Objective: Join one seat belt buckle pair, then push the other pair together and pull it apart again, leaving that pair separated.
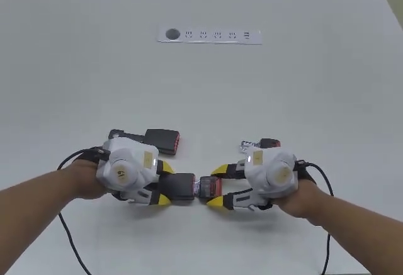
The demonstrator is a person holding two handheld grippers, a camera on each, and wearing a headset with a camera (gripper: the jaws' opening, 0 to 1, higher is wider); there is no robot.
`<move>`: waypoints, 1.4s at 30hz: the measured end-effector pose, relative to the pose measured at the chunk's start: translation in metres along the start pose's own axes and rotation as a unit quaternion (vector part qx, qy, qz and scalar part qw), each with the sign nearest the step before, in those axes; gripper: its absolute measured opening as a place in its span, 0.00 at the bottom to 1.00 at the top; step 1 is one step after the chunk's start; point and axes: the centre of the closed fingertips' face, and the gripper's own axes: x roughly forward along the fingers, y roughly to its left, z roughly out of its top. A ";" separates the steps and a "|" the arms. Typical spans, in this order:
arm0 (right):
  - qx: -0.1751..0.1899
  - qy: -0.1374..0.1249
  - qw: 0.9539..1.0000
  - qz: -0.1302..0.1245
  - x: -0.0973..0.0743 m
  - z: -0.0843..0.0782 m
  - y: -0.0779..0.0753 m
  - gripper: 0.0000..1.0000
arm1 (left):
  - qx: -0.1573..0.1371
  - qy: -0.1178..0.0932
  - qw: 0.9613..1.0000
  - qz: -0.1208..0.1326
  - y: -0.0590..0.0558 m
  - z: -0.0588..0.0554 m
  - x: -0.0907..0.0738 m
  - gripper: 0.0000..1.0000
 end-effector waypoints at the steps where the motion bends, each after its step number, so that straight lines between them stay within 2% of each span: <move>1: -0.006 0.003 1.000 -0.005 0.000 0.000 0.000 0.36 | -0.003 0.001 1.000 0.002 0.000 0.000 0.000 0.34; 3: -0.001 0.002 1.000 -0.012 0.001 0.003 -0.001 0.37 | -0.006 0.007 1.000 0.008 0.000 0.000 0.000 0.35; 4: 0.034 0.001 0.999 -0.021 -0.001 0.005 0.000 0.38 | -0.011 0.014 1.000 0.016 0.001 -0.001 0.000 0.35; 5: 0.037 -0.005 0.999 -0.010 -0.001 0.008 0.004 0.41 | -0.012 0.017 1.000 0.021 0.002 -0.002 -0.002 0.36; 6: 0.053 -0.026 0.998 -0.006 -0.003 0.016 0.007 0.49 | -0.016 0.023 0.999 0.025 0.001 -0.003 -0.004 0.36; 8: 0.076 -0.049 0.996 -0.017 -0.007 0.025 0.005 0.66 | -0.029 0.010 0.999 0.031 0.001 -0.001 -0.009 0.40; 9: 0.076 -0.065 0.995 -0.027 -0.012 0.030 0.002 0.74 | -0.044 -0.005 0.998 0.039 0.002 0.003 -0.016 0.47; 10: 0.076 -0.068 0.994 -0.037 -0.015 0.030 -0.001 0.77 | -0.047 -0.021 0.998 0.047 0.004 0.008 -0.020 0.52; 11: 0.076 -0.067 0.994 -0.044 -0.021 0.030 -0.003 0.78 | -0.060 -0.035 0.996 0.052 0.005 0.011 -0.027 0.56; 12: 0.078 -0.070 0.993 -0.047 -0.024 0.030 -0.004 0.80 | -0.067 -0.040 0.995 0.058 0.007 0.013 -0.032 0.57; 15: 0.089 -0.080 0.991 -0.055 -0.036 0.027 -0.008 0.81 | -0.067 -0.055 0.993 0.077 0.015 0.018 -0.046 0.65; 18: 0.093 -0.084 0.990 -0.070 -0.046 0.023 -0.015 0.86 | -0.068 -0.056 0.992 0.087 0.022 0.021 -0.055 0.72; 23: 0.101 -0.092 0.986 -0.096 -0.070 0.018 -0.034 0.88 | -0.064 -0.060 0.990 0.112 0.043 0.025 -0.074 0.77; 26: 0.098 -0.091 0.985 -0.111 -0.082 0.013 -0.047 0.90 | -0.064 -0.062 0.988 0.122 0.054 0.024 -0.081 0.78; 33: 0.081 -0.071 0.984 -0.145 -0.109 -0.003 -0.080 0.91 | -0.054 -0.045 0.989 0.130 0.074 0.012 -0.086 0.77; 35: 0.077 -0.060 0.985 -0.144 -0.113 -0.007 -0.084 0.92 | -0.053 -0.039 0.990 0.126 0.077 0.007 -0.086 0.75; 36: 0.076 -0.054 0.986 -0.139 -0.114 -0.010 -0.084 0.92 | -0.046 -0.028 0.991 0.121 0.078 0.003 -0.086 0.75; 39: 0.067 -0.035 0.988 -0.132 -0.116 -0.021 -0.087 0.92 | -0.044 -0.024 0.992 0.116 0.083 -0.001 -0.087 0.74; 42: 0.073 -0.017 0.990 -0.120 -0.115 -0.033 -0.090 0.89 | -0.038 -0.015 0.993 0.110 0.089 -0.005 -0.083 0.74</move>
